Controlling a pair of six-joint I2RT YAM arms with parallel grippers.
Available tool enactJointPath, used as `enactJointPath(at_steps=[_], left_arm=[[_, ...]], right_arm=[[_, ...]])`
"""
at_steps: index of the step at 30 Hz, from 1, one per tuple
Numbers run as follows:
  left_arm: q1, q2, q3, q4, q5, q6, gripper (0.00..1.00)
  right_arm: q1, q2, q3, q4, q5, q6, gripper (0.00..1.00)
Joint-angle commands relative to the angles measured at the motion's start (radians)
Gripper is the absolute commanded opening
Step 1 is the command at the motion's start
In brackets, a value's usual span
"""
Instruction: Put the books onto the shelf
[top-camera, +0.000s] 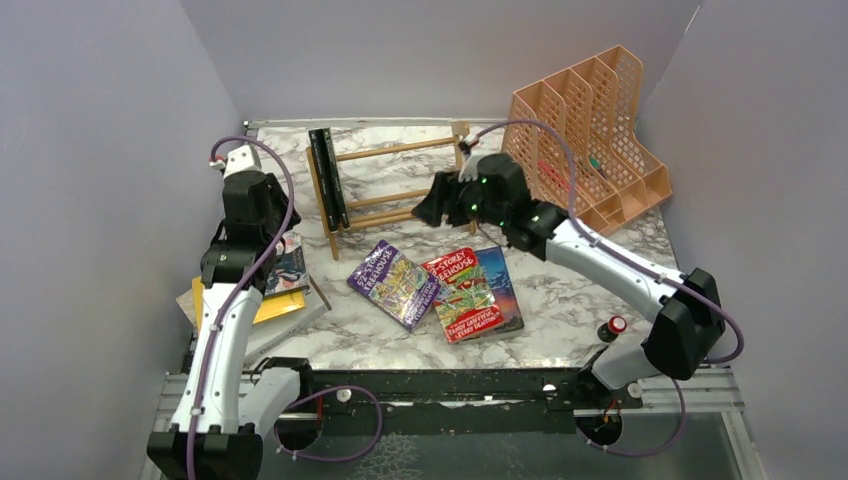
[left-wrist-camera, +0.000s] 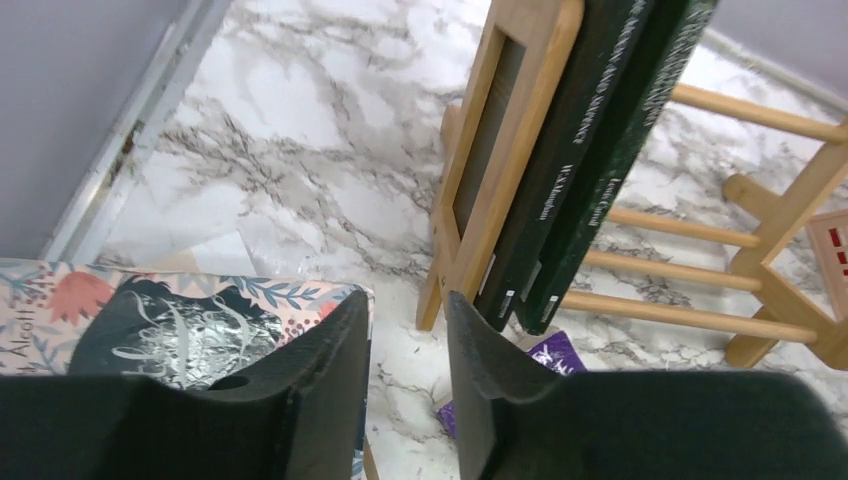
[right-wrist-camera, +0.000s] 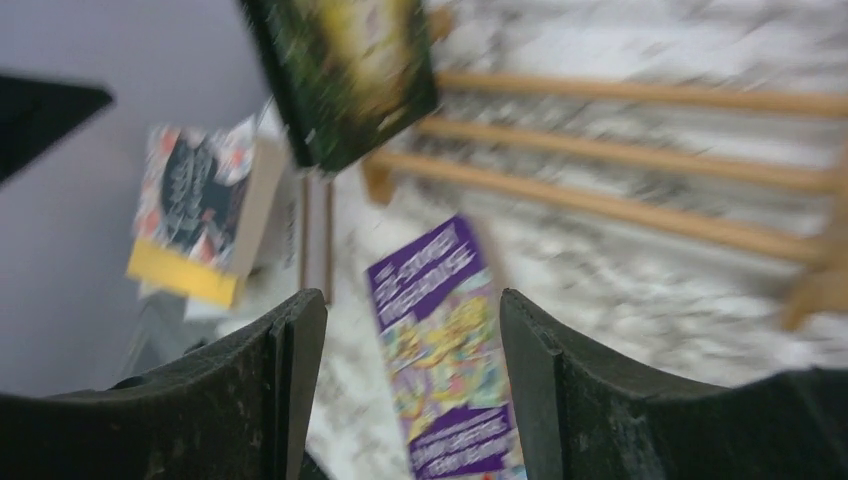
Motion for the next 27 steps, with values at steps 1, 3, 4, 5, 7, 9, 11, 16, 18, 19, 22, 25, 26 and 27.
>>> enactJointPath(at_steps=[1,3,4,5,7,9,11,16,18,19,22,25,26,27], left_arm=[[0.005,-0.095,0.088,-0.065,0.001,0.019,0.41],[0.005,-0.124,0.115,-0.083,0.008,0.021,0.49],[0.005,-0.137,0.13,-0.093,0.008,0.023,0.51],[0.004,-0.145,0.146,-0.106,0.005,0.027,0.52],[-0.005,-0.154,0.179,-0.131,-0.007,0.034,0.57],[-0.018,-0.166,0.203,-0.149,-0.013,0.041,0.6],[-0.029,-0.178,0.221,-0.161,-0.018,0.054,0.65],[-0.063,-0.198,0.256,-0.189,-0.071,0.074,0.77],[-0.078,-0.203,0.264,-0.195,-0.087,0.082,0.81],[-0.087,-0.203,0.268,-0.197,-0.096,0.089,0.82],[-0.111,-0.204,0.279,-0.208,-0.14,0.107,0.86],[-0.134,-0.208,0.286,-0.215,-0.183,0.115,0.9],[-0.139,-0.21,0.288,-0.215,-0.19,0.116,0.9],[-0.144,-0.211,0.287,-0.215,-0.196,0.116,0.91]], right_arm=[[0.158,0.026,-0.09,0.161,-0.139,0.196,0.71],[0.217,0.058,-0.115,0.254,-0.145,0.271,0.74],[0.243,0.078,-0.125,0.295,-0.14,0.309,0.75],[0.263,0.099,-0.132,0.334,-0.136,0.35,0.76],[0.291,0.146,-0.141,0.415,-0.138,0.425,0.77],[0.307,0.202,-0.131,0.474,-0.151,0.493,0.77],[0.326,0.265,-0.096,0.486,-0.153,0.549,0.78],[0.388,0.424,0.038,0.454,-0.119,0.615,0.79],[0.409,0.48,0.091,0.446,-0.108,0.644,0.79],[0.42,0.505,0.116,0.434,-0.102,0.66,0.79],[0.457,0.564,0.205,0.364,-0.045,0.699,0.79],[0.474,0.605,0.262,0.307,0.047,0.724,0.79],[0.476,0.618,0.28,0.279,0.077,0.738,0.78],[0.476,0.632,0.294,0.26,0.097,0.752,0.77]])
